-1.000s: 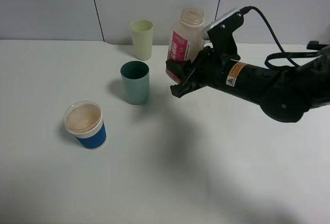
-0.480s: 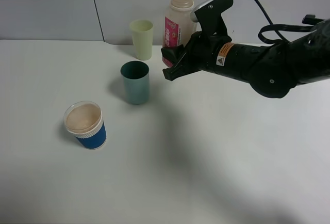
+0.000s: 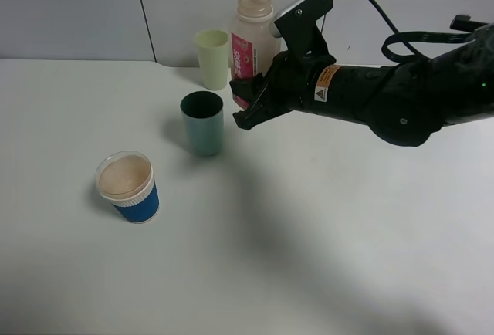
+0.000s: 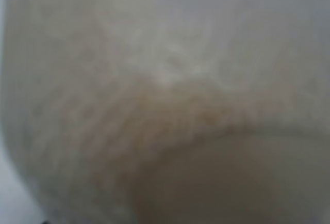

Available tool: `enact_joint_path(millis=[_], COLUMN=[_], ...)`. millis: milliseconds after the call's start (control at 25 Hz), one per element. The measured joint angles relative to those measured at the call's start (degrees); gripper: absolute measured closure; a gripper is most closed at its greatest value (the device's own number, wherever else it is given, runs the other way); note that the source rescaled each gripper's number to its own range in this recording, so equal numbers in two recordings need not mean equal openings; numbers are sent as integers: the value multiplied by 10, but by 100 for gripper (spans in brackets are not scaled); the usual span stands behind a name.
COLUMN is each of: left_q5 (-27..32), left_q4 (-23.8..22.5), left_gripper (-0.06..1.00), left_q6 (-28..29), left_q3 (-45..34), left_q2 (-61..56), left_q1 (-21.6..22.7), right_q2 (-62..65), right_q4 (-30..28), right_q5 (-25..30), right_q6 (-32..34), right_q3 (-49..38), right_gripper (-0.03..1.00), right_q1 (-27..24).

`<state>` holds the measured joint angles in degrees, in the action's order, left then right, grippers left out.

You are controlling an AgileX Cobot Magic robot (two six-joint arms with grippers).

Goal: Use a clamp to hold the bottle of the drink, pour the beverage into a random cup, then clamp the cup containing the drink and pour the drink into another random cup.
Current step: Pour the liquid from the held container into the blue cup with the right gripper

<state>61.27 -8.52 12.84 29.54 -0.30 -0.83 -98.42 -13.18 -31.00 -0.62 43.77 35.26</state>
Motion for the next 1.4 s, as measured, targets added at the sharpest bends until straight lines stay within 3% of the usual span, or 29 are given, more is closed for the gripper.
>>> enact_joint_path(millis=[360, 520, 800, 1400], left_q5=[0, 0, 0, 0], left_q4=[0, 0, 0, 0], left_gripper=[6, 6, 6, 6], left_q6=[0, 0, 0, 0], left_q3=[0, 0, 0, 0], left_q2=[0, 0, 0, 0], left_q1=[0, 0, 0, 0], right_q2=[5, 5, 5, -52], right_q4=[-19, -85, -137, -183], right_q5=[46, 89, 94, 89], right_q6=[0, 15, 59, 98], right_q3=[34, 88, 93, 157], right_gripper=[95, 95, 95, 95], right_q1=[9, 20, 29, 57])
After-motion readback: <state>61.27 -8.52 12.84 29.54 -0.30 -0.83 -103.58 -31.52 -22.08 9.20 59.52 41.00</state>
